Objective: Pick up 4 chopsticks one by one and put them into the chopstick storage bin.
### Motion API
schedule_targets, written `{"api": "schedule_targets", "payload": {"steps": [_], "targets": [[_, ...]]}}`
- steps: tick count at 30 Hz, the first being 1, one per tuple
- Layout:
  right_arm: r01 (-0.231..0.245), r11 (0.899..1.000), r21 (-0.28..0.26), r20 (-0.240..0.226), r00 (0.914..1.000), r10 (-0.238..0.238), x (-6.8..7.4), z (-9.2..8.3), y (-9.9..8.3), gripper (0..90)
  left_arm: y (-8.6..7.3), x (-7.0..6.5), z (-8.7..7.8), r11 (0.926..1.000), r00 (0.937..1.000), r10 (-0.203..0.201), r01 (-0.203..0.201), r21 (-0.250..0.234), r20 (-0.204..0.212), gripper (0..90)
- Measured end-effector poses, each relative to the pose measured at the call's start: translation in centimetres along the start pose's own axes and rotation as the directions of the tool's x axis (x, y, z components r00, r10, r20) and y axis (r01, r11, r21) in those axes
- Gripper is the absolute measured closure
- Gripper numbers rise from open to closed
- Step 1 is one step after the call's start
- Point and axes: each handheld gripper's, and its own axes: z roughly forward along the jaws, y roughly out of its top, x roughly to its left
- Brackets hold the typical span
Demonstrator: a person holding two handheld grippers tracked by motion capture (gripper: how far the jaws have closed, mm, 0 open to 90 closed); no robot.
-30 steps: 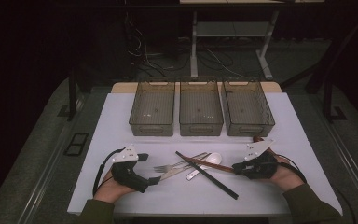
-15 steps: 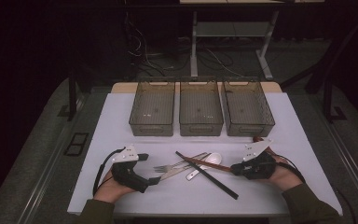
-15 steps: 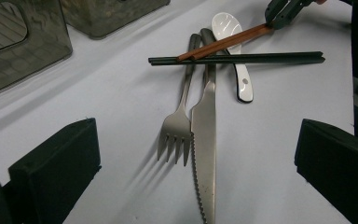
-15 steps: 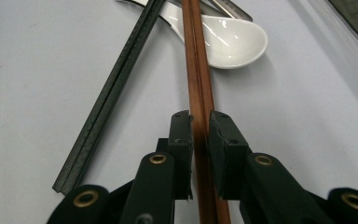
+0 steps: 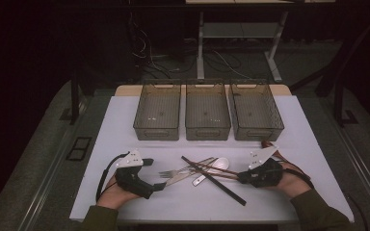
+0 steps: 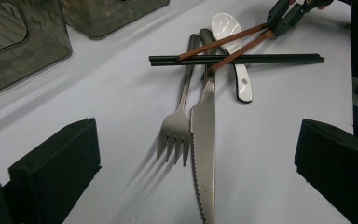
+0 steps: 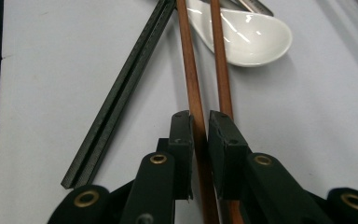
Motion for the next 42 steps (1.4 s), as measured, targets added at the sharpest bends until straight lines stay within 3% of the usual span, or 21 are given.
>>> {"api": "schedule_targets", "payload": {"steps": [28, 42], "targets": [[0.034, 0.999, 0.029, -0.044, 0.9985, -0.032, 0.15, 0.79, 0.16, 82.2, 0.00, 0.00, 0.01, 1.0000, 1.0000, 0.001, -0.001, 0.000, 0.002, 0.0], [0.006, 1.000, 0.016, -0.057, 0.9984, -0.005, 0.01, 0.38, 0.10, 83.0, -0.03, -0.05, 0.09, 1.0000, 1.0000, 0.006, -0.006, -0.001, -0.001, 0.0]]}}
